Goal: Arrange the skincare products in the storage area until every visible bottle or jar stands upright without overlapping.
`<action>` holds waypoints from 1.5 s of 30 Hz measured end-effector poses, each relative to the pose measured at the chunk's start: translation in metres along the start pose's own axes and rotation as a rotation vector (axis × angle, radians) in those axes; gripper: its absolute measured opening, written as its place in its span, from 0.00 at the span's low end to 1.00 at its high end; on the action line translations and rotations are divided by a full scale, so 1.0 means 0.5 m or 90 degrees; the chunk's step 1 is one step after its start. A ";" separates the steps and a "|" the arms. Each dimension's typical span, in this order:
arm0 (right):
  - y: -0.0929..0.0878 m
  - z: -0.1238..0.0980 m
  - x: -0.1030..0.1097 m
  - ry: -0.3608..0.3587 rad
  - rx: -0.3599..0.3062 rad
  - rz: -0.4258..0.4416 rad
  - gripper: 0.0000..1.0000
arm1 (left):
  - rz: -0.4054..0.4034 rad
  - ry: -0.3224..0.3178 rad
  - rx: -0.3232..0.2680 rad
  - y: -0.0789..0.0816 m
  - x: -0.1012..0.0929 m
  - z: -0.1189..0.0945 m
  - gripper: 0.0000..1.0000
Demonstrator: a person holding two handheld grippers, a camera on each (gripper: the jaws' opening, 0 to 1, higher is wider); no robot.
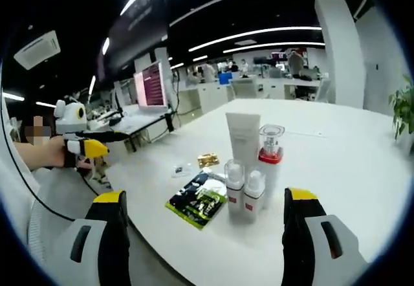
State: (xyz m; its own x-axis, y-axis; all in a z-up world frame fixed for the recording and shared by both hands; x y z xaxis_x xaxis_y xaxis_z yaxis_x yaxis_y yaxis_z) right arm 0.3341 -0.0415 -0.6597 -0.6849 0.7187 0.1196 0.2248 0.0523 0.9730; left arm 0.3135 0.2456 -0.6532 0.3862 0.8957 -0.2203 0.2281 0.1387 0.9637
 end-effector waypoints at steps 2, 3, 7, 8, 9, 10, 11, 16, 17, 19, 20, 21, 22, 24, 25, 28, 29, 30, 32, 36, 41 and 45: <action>-0.001 -0.001 -0.005 -0.005 0.001 -0.006 1.00 | 0.004 0.004 0.003 -0.002 0.002 0.003 0.99; -0.001 0.000 -0.006 -0.006 0.000 -0.004 1.00 | 0.003 0.006 0.000 -0.001 0.003 0.003 0.99; -0.009 0.000 -0.005 -0.003 0.013 0.014 1.00 | 0.007 0.013 0.003 0.001 0.002 0.002 0.99; -0.009 0.000 -0.003 -0.001 0.014 0.008 1.00 | 0.007 0.013 0.003 0.001 0.003 0.001 0.99; -0.007 0.001 0.000 0.001 0.015 0.004 1.00 | 0.006 0.013 0.003 0.000 0.003 0.001 0.99; -0.008 0.003 0.002 0.002 0.017 0.002 1.00 | 0.007 0.014 0.005 -0.001 0.003 0.001 0.98; -0.008 0.004 0.002 0.005 0.020 0.001 1.00 | 0.010 0.013 0.010 -0.003 0.003 0.002 0.98; -0.003 0.003 0.000 0.001 0.007 0.011 0.99 | 0.005 0.013 0.012 -0.004 0.000 0.001 0.97; -0.004 0.002 -0.002 -0.005 0.009 0.009 1.00 | 0.004 0.012 0.013 -0.005 0.000 0.001 0.97; -0.006 0.001 -0.005 -0.011 0.014 0.002 1.00 | 0.003 0.010 0.019 -0.008 -0.003 0.002 0.97; -0.007 0.001 -0.004 -0.012 0.013 0.012 1.00 | 0.007 0.009 0.024 -0.012 -0.001 0.001 0.97; -0.006 0.002 -0.004 -0.012 0.012 0.014 1.00 | 0.007 0.009 0.029 -0.014 -0.001 0.001 0.97; -0.006 0.004 -0.002 -0.011 0.012 0.010 1.00 | 0.007 0.010 0.033 -0.014 -0.001 0.000 0.97; -0.008 0.006 -0.001 -0.009 0.021 -0.006 1.00 | 0.007 0.009 0.031 -0.013 -0.001 0.000 0.97; -0.009 0.007 -0.001 -0.007 0.024 -0.008 1.00 | 0.006 0.009 0.031 -0.012 -0.001 0.001 0.97; -0.009 0.008 0.002 -0.005 0.025 -0.013 1.00 | 0.016 0.014 0.049 -0.020 0.001 0.003 0.96; -0.010 0.008 0.000 -0.006 0.027 -0.013 0.99 | 0.019 0.017 0.056 -0.022 0.003 0.004 0.96; -0.011 0.007 -0.001 -0.007 0.029 -0.012 0.99 | 0.021 0.020 0.062 -0.026 0.007 0.006 0.96; -0.010 0.007 -0.001 -0.009 0.027 -0.010 0.99 | 0.015 0.028 0.068 -0.030 0.014 0.009 0.96; -0.009 0.007 0.000 -0.008 0.027 -0.010 0.99 | 0.019 0.026 0.094 -0.041 0.019 0.022 0.96; -0.011 0.006 -0.002 -0.009 0.030 -0.011 0.99 | 0.044 0.016 0.131 -0.058 0.031 0.047 0.94; -0.012 0.005 -0.003 -0.012 0.032 -0.013 0.99 | 0.059 0.011 0.158 -0.063 0.039 0.066 0.91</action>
State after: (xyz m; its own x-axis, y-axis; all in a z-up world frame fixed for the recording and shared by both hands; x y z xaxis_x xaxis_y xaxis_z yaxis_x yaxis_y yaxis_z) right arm 0.3354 -0.0412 -0.6660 -0.6764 0.7303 0.0961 0.2459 0.1008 0.9640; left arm 0.3433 0.2448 -0.6927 0.4005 0.9073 -0.1279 0.4058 -0.0505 0.9126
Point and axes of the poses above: the point that each gripper's makers call its tool centre point, and the gripper's own axes: z roughly forward along the fingers, x roughly to its left, y roughly out of its top, the point moved 6 cm from there along -z, roughly backward along the fingers, and after that the axes turned 10 degrees about -x, right-handed, at the moved point
